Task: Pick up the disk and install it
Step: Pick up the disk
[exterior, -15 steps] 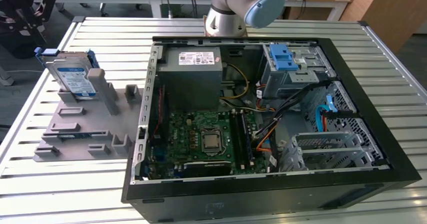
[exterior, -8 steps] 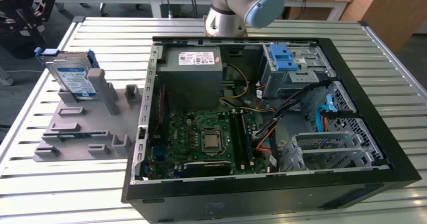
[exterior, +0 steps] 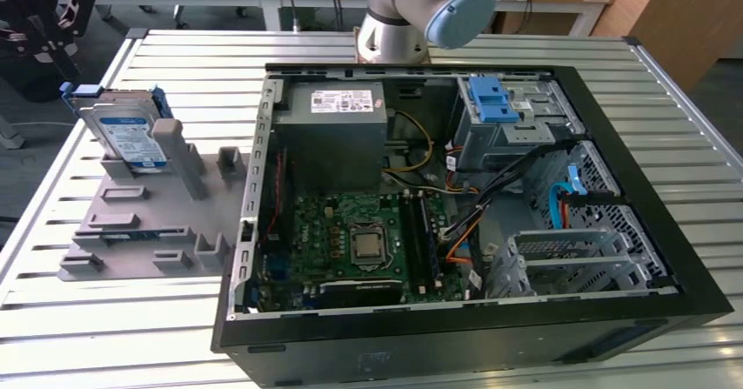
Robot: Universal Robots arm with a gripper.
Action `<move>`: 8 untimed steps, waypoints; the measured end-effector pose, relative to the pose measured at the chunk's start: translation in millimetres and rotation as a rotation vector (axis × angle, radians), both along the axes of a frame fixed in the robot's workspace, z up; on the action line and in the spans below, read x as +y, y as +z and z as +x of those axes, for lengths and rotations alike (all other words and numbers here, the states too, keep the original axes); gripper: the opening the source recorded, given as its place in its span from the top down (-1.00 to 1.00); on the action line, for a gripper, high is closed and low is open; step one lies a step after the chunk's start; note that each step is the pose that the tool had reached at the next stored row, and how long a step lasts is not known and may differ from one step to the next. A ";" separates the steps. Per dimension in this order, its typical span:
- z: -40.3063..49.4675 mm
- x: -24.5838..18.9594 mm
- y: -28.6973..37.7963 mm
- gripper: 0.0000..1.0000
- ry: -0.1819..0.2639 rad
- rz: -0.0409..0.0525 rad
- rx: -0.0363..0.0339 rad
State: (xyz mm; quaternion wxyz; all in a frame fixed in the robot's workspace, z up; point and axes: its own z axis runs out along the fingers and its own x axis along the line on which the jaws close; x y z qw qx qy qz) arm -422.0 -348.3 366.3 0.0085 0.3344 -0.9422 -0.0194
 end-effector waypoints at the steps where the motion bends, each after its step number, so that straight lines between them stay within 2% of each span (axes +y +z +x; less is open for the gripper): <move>1: 0.0 0.0 0.0 0.79 0.006 0.0000 0.0000; 8: -0.1 0.0 0.0 0.79 0.046 0.0000 -0.0001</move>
